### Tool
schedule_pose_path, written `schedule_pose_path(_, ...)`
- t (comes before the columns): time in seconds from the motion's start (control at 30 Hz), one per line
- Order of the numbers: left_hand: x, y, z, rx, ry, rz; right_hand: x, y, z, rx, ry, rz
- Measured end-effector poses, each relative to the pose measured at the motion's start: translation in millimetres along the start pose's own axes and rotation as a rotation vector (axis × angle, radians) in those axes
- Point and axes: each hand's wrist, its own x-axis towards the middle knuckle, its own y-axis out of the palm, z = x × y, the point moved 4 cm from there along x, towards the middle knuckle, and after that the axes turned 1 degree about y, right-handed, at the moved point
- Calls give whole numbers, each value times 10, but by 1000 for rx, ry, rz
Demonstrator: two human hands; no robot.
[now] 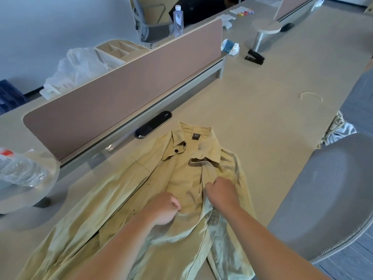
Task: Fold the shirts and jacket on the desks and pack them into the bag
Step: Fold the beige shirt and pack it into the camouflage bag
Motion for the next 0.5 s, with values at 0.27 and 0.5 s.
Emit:
schedule_pose_path(0.27, -118, 37, 195, -57, -96, 19, -176, -140, 349, 471, -17, 96)
schedule_pose_path(0.5, -579, -307, 379, -209, -43, -332, -303, -37, 942, 977, 40, 446)
